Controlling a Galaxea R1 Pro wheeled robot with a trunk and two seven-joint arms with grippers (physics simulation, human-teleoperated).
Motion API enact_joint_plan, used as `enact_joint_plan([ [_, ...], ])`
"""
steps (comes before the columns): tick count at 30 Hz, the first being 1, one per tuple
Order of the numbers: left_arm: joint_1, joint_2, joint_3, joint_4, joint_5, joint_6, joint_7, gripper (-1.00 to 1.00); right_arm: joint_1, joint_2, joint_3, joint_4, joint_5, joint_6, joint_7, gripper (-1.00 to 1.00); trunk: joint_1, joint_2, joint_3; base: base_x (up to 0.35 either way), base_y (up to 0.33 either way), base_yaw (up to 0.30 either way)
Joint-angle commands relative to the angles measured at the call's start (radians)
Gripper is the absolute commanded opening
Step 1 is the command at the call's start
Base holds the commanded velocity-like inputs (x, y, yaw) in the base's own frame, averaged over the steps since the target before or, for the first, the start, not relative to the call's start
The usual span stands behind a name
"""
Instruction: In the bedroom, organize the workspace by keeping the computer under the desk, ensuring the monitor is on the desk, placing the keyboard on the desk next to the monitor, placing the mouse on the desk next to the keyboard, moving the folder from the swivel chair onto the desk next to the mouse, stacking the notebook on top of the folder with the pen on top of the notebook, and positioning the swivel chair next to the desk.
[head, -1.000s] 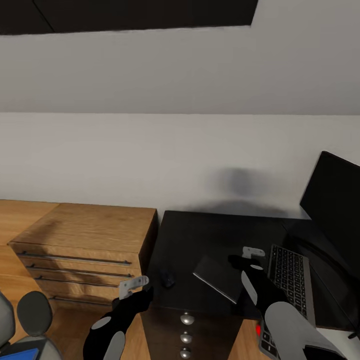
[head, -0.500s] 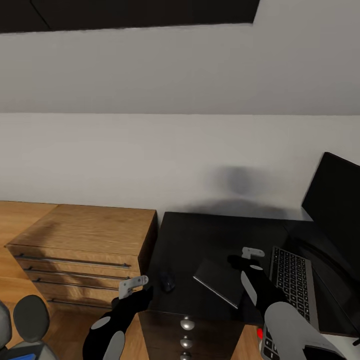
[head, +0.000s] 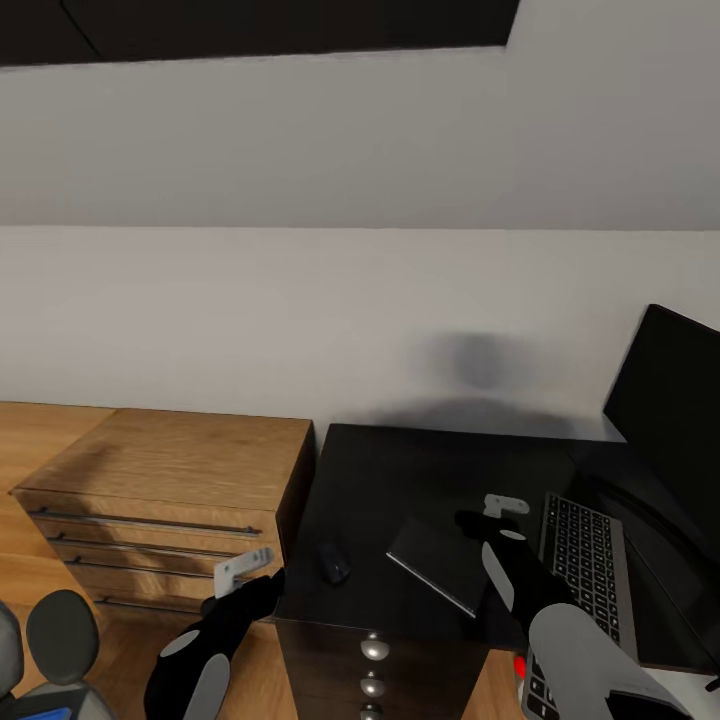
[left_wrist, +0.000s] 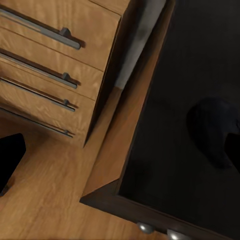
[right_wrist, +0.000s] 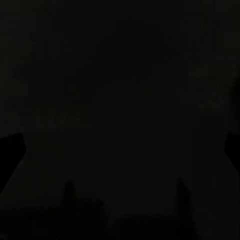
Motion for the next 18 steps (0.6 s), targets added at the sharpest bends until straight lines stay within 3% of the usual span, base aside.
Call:
enact_joint_plan([
  [1, -0.001, 0.0, 0.0, -0.001, 0.011, 0.002, 0.01, 1.0, 0.0, 0.001, -0.004, -0.002, 0.002, 0.006, -0.001, 1.0, 0.0, -0.001, -0.001, 0.0, 0.0, 0.0],
  [18, -0.001, 0.0, 0.006, -0.001, 0.011, -0.033, 0.012, 1.0, 0.0, 0.0, -0.004, -0.002, 0.003, 0.053, -0.003, 1.0, 0.038, -0.071, -0.032, 0.0, 0.0, 0.0],
])
